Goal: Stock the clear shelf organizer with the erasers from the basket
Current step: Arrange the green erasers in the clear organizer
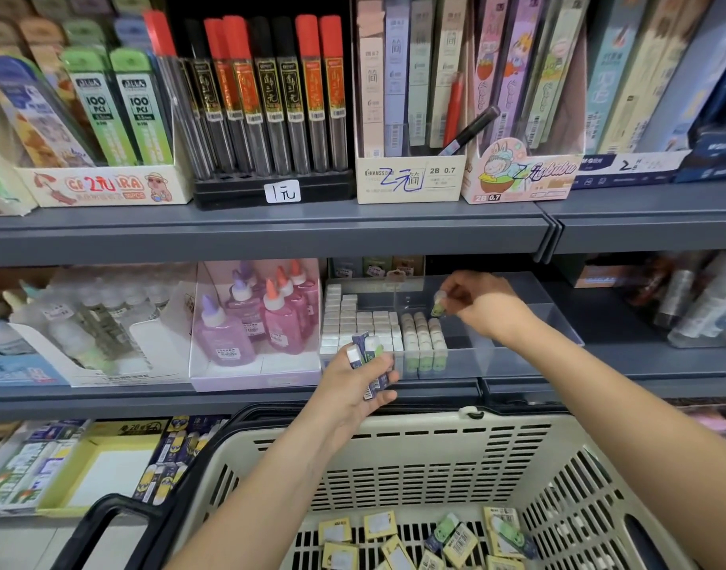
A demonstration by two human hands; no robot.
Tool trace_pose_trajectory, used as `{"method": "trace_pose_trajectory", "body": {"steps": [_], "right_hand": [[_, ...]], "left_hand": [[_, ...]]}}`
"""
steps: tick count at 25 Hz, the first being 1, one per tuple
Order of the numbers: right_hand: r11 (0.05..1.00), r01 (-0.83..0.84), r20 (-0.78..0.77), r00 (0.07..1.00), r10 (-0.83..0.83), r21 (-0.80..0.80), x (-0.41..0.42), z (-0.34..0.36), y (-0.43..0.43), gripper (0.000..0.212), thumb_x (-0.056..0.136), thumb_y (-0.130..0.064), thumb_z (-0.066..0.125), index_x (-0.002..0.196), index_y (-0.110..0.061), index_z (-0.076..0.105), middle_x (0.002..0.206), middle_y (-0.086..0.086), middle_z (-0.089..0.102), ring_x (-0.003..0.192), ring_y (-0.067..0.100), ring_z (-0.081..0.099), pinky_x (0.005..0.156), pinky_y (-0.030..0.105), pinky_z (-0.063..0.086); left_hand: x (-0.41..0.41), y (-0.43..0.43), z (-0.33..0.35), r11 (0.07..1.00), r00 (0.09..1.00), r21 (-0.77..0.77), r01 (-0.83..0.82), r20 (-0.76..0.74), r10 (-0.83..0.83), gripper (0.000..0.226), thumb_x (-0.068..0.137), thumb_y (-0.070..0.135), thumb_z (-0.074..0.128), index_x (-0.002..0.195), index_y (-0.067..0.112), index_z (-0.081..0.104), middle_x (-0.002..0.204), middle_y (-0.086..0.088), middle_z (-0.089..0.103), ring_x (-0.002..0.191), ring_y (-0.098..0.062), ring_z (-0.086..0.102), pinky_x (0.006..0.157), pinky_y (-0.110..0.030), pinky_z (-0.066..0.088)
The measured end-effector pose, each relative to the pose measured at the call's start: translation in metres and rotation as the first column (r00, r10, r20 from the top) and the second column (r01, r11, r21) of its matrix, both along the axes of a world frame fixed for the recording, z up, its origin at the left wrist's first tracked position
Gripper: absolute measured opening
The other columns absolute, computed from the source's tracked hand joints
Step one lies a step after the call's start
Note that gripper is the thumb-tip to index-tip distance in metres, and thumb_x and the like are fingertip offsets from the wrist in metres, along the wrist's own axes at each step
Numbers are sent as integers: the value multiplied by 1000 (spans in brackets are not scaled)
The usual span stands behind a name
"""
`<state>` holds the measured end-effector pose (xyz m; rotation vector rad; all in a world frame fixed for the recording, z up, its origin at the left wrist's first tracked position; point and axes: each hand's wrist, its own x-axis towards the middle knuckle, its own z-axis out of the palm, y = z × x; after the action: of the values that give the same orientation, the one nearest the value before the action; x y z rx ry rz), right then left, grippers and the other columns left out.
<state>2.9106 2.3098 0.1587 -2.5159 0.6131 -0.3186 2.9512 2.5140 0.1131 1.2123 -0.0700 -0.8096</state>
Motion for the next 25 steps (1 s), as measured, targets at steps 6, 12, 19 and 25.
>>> {"method": "trace_pose_trajectory", "body": {"steps": [6,12,19,25], "right_hand": [[999,5,-216,976,-17,-54,8,-17,8,21,94,-21,50,109,-10,58,110,10,65,100,30,61,85,33,49],[993,-88,-390,919,52,-73,16,-21,2,18,93,-11,38,96,-1,54,99,20,62,84,32,58,70,35,46],[977,-117,-247,966,71,-177,-7,4,13,26,93,-19,43,112,-12,60,112,10,64,99,28,59,86,30,46],[963,-232,47,973,228,140,-44,8,51,8,86,-32,63,88,-26,68,71,-12,64,65,1,60,74,25,51]], "left_hand": [[2,3,-3,1000,1000,-5,15,-6,-15,12,86,7,63,96,6,55,81,-8,62,69,-15,62,51,-22,51],[1,2,-2,1000,1000,-16,14,-11,-14,10,86,6,62,93,7,56,80,-8,61,69,-16,61,52,-22,52],[-5,-3,6,999,1000,-24,22,-6,-22,13,87,-8,53,93,2,58,84,-11,66,70,-19,63,52,-23,53],[-21,-12,6,992,991,-44,121,66,-118,14,86,-3,59,96,6,63,80,-4,72,73,-15,69,58,-21,54]]}}
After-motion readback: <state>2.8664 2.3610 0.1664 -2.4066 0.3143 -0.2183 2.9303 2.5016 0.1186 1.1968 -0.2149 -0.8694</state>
